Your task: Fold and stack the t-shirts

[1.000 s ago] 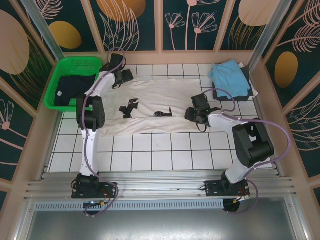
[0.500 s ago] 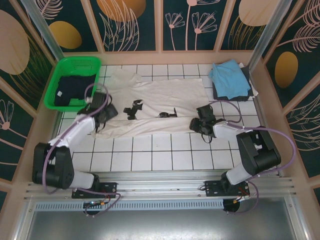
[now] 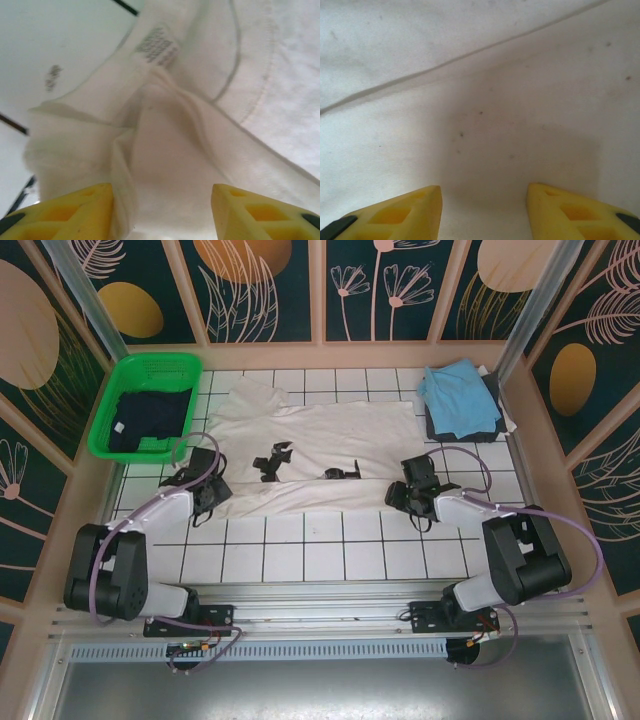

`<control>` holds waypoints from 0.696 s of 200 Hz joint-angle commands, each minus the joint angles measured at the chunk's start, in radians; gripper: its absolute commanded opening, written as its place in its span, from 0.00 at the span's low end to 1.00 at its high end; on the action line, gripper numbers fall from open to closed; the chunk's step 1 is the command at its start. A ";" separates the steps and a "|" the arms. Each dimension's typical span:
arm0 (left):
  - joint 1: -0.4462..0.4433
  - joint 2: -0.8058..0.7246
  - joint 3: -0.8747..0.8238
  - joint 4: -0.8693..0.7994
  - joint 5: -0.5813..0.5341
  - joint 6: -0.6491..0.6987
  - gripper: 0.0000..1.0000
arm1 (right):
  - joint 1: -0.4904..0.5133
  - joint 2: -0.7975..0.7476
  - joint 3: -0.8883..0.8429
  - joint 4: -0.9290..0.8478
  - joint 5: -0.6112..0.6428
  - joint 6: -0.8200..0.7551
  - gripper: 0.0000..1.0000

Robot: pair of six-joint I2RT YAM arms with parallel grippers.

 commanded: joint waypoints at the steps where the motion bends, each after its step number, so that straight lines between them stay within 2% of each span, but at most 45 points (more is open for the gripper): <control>1: -0.012 0.071 0.049 0.022 0.010 -0.002 0.49 | -0.005 0.007 0.016 -0.043 -0.004 -0.012 0.49; 29: -0.024 0.110 0.074 0.038 0.015 0.000 0.47 | -0.004 0.027 0.025 -0.033 -0.004 -0.012 0.49; 53: -0.023 0.122 0.118 -0.029 -0.023 -0.007 0.45 | -0.002 0.027 0.030 -0.032 -0.035 -0.013 0.49; 81: -0.024 0.088 0.120 -0.029 -0.073 -0.019 0.50 | -0.004 0.024 0.030 -0.029 -0.026 -0.014 0.49; 93: -0.022 0.123 0.143 -0.023 -0.057 -0.014 0.45 | -0.004 0.028 0.033 -0.025 -0.032 -0.017 0.49; 116: -0.024 0.221 0.198 -0.038 -0.054 -0.013 0.29 | -0.003 0.029 0.032 -0.024 -0.030 -0.018 0.49; 139: -0.023 0.277 0.219 -0.039 -0.055 -0.015 0.27 | -0.005 0.008 0.029 -0.041 -0.013 -0.015 0.49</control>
